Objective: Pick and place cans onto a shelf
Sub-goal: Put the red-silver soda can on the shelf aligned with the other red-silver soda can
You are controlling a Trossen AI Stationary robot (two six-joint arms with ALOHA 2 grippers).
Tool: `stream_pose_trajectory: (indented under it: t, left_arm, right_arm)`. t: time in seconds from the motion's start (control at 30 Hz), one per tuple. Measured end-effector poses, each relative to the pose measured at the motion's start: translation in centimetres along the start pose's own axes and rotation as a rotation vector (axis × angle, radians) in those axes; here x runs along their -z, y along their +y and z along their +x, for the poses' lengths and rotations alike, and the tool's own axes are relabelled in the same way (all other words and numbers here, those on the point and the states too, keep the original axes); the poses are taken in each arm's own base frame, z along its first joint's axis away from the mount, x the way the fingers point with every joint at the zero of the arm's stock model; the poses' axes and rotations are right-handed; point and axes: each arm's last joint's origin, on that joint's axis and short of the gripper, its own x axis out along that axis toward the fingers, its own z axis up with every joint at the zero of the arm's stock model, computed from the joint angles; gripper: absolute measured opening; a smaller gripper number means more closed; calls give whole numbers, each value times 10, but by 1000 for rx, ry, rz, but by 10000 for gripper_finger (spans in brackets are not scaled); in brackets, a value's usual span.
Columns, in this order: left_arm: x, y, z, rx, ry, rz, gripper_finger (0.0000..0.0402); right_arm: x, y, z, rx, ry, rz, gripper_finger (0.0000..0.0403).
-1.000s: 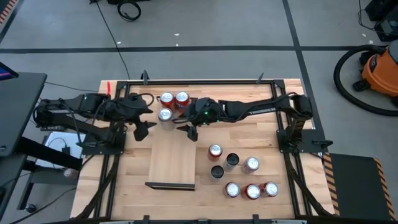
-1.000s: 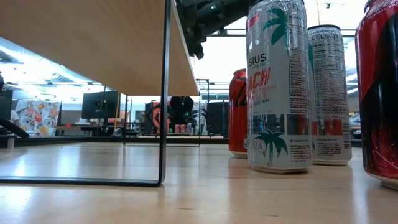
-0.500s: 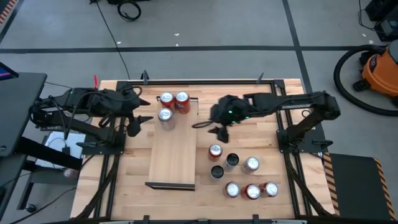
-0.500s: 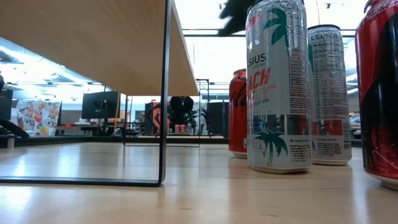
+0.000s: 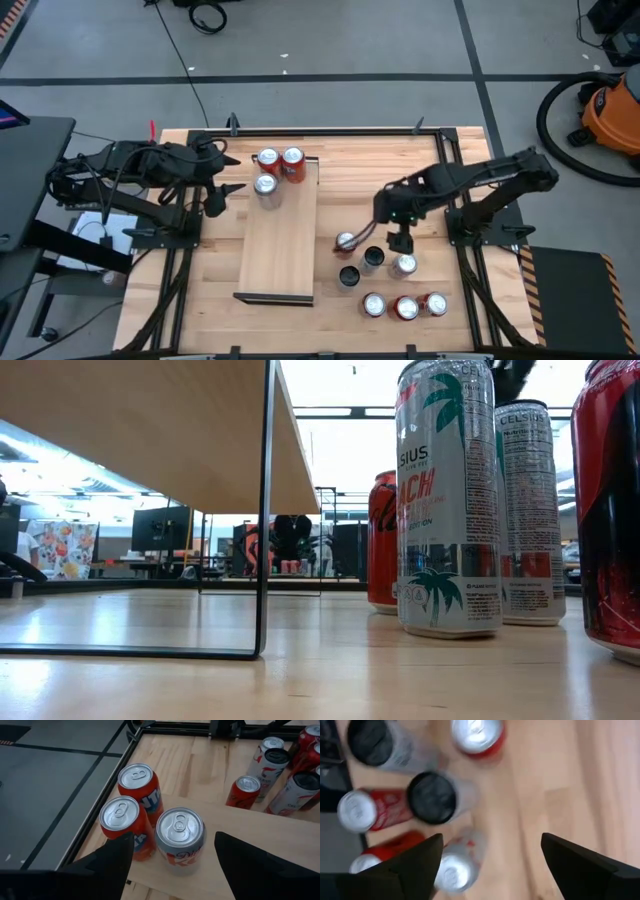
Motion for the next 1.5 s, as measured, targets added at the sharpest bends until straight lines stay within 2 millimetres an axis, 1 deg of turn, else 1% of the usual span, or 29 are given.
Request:
stream_pose_trajectory:
  t: [0.17,0.37,0.53,0.8,0.97,1.1,1.23,1.33,1.5]
  left_arm:
    - [0,0,0,0,0,33,288]
    - [0,1,0,-30,-3,52,288]
    - [0,1,0,-38,-4,52,288]
    - [0,1,0,-45,-6,51,288]
    - [0,1,0,-48,-6,51,288]
    - [-1,2,0,-71,-9,46,288]
    - [-6,4,-8,-51,-40,10,288]
    - [-11,6,-14,-58,-65,0,288]
    - [-14,9,-19,-86,-87,-12,288]
  right_arm:
    - [12,19,2,-47,48,-28,348]
    - [29,42,18,-125,118,-89,351]
    - [43,50,32,-102,150,-131,365]
    - [55,48,55,-17,163,-143,398]
    - [59,45,68,8,159,-149,398]
    - [65,40,83,36,164,-165,398]
    - [71,35,96,53,182,-142,395]
    - [72,33,103,42,167,-149,388]
    - [69,30,115,15,103,-164,362]
